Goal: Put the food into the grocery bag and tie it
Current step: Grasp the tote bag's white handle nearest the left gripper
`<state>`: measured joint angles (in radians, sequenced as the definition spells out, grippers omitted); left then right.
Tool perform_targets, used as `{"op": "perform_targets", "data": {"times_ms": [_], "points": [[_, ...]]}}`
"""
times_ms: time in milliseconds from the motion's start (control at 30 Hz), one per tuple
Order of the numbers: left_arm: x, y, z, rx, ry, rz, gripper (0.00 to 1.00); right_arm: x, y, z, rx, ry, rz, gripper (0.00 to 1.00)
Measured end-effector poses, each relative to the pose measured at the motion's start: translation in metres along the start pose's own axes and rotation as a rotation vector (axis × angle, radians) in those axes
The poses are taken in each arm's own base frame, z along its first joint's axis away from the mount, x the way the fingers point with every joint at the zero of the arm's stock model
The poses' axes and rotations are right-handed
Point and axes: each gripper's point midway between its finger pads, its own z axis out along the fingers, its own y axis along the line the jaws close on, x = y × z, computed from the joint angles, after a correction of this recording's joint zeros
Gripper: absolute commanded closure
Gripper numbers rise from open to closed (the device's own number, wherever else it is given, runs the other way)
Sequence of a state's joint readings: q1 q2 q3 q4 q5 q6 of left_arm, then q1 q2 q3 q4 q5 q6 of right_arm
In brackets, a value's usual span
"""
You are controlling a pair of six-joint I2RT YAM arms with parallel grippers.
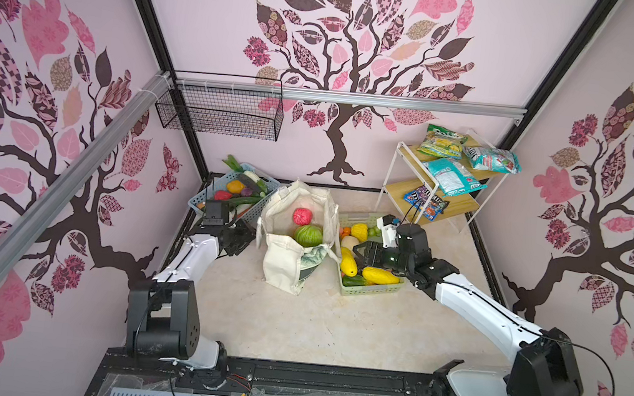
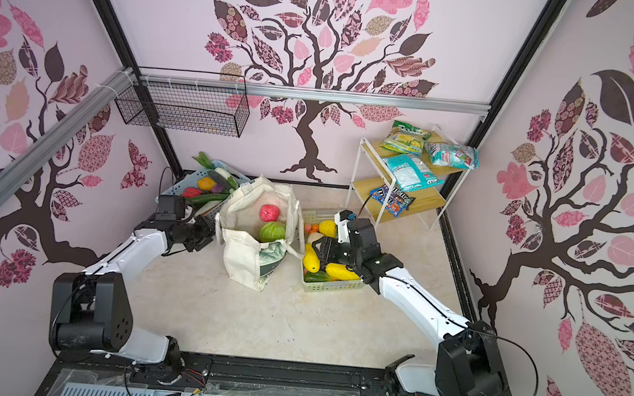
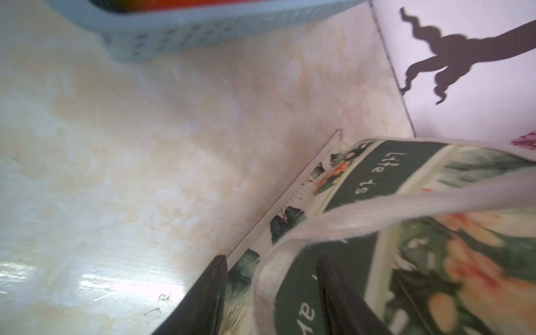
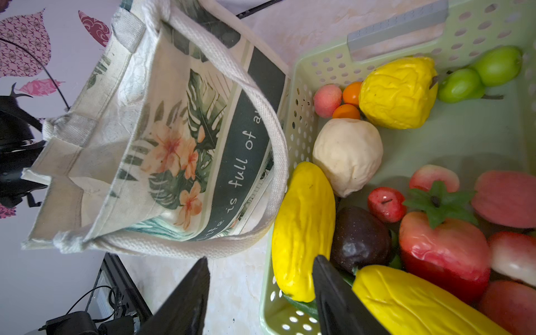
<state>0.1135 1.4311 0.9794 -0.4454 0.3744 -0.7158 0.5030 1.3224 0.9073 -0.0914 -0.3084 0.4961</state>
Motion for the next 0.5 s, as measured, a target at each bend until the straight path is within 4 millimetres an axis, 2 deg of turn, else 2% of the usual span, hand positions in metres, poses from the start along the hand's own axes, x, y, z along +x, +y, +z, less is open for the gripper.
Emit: {"op": "perform_targets", "data": {"times_ms": [133,233,367,500], "points": [[-0.003,-0.009,-0.009,0.058,0.0,0.041,0.49,0.002,-0.001,0.0,0.004,0.008,-0.001,0.4],[0.01,-0.003,0.002,0.07,0.056,0.052,0.49,0.004,-0.002,0.0,0.008,0.017,-0.001,0.4],[0.036,0.017,0.017,0.057,0.146,0.013,0.48,0.007,-0.003,0.0,0.015,0.029,0.002,0.4],[0.038,0.017,0.023,0.074,0.166,0.001,0.44,0.008,-0.004,0.0,0.018,0.035,0.005,0.4]]}}
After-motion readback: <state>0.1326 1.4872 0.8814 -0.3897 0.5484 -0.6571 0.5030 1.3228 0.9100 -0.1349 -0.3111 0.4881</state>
